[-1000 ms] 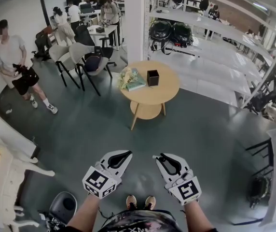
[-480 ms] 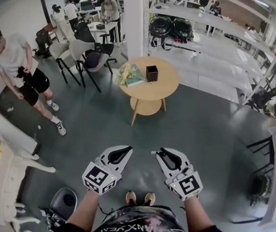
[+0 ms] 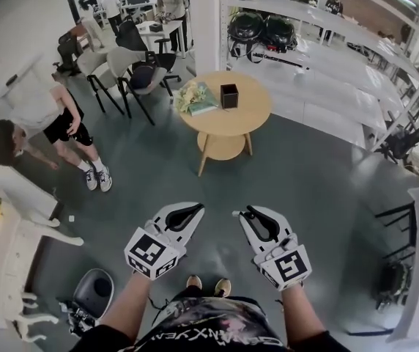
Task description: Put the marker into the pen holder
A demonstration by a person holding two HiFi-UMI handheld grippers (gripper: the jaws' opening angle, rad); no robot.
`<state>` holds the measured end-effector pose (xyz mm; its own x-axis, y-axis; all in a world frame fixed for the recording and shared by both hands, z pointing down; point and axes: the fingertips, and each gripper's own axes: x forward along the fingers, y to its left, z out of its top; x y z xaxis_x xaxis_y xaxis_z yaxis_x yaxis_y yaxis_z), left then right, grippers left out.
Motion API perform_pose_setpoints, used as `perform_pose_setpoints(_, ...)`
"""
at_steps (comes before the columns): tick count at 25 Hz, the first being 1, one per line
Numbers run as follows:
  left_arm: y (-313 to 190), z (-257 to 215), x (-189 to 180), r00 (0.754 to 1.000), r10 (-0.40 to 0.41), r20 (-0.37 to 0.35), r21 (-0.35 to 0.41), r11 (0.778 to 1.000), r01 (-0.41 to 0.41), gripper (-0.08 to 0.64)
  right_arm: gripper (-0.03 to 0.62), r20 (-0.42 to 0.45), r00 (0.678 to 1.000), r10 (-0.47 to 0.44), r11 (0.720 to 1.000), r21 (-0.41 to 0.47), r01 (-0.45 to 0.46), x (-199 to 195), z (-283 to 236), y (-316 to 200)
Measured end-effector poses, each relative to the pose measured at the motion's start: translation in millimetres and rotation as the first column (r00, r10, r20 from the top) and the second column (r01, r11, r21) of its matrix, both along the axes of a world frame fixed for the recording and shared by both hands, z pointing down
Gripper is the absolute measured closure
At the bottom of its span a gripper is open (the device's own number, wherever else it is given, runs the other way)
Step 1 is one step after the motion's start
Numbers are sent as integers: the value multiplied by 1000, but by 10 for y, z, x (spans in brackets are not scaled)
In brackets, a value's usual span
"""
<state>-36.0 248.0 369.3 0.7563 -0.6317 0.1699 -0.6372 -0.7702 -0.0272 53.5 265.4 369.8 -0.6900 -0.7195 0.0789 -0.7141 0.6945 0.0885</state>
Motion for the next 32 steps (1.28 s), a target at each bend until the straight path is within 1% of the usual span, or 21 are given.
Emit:
perform_pose_setpoints(3,78,-10,104,1000,-5,7,-3,1000,5,538,515,4,1000,-9,1000,-2,9,87,-7,73)
perform_pose_setpoints(6,82,-46,205,1000,-2,15,8,1000,2,538,515,7,1000,-11,1000,14,11,176,-35,50)
perform_pose_setpoints(11,82,15,280,1000,0,27,7,1000,-1,538,515,19,1000,-5,1000,21,5,258,1,58)
perform_pose_setpoints(16,68,9,389,999,22,23,16,1000,-22,538,515,16,1000,12,1000,25,-13,347,20,54)
perform_pose_setpoints(25,-104,-2,459,999,42,15,28,999,-42,538,515,10,999,43,998,35,-43,439,7,-87)
perform_pose_setpoints(32,-213,-40,430,999,48,8,35,998,-48,538,515,2,999,46,998,44,-46,411,-43,-186)
